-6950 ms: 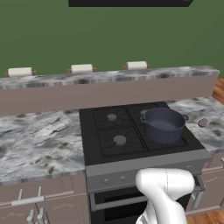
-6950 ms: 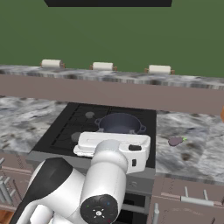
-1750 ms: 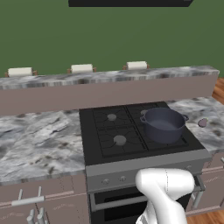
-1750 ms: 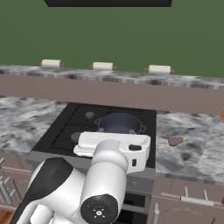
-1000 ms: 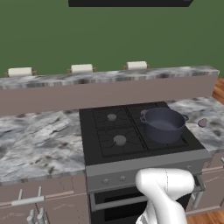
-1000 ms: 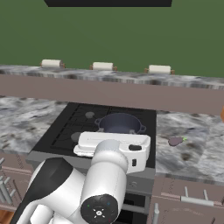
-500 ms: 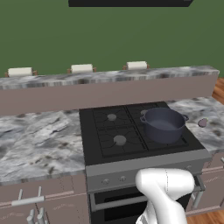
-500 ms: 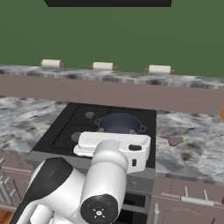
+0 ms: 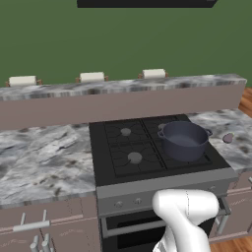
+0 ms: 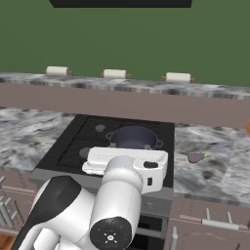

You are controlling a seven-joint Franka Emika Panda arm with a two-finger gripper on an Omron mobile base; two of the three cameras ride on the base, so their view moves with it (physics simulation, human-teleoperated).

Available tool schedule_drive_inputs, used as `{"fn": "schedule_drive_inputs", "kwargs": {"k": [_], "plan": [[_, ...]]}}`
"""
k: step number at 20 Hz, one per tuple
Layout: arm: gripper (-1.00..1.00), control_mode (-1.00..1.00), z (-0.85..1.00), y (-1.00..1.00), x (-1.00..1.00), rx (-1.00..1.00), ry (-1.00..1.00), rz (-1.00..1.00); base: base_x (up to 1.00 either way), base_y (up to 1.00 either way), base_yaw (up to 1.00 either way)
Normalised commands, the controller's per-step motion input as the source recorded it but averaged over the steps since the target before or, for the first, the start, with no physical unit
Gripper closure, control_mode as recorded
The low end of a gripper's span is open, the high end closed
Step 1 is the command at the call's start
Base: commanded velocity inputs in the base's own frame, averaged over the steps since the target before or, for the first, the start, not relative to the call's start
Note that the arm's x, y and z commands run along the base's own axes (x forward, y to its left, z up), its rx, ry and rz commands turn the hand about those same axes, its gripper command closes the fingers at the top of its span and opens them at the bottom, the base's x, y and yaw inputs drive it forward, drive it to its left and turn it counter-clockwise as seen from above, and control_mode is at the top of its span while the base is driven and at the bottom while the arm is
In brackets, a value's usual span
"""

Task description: Turn on the burner for the pot on the stove. Wait thirty seconds for the pot to heat up. Then add the eggplant to the pot.

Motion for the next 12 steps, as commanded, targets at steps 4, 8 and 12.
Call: {"fn": "schedule_drive_inputs", "kwargs": {"k": [4,8,12], "plan": [[-1.0,-1.0,0.0,0.0,0.0,0.0,0.0,0.0,0.0,0.0,0.0],[-1.0,-1.0,0.0,0.0,0.0,0.0,0.0,0.0,0.0,0.0,0.0],[-1.0,-1.0,0.0,0.0,0.0,0.0,0.0,0.0,0.0,0.0,0.0]]}}
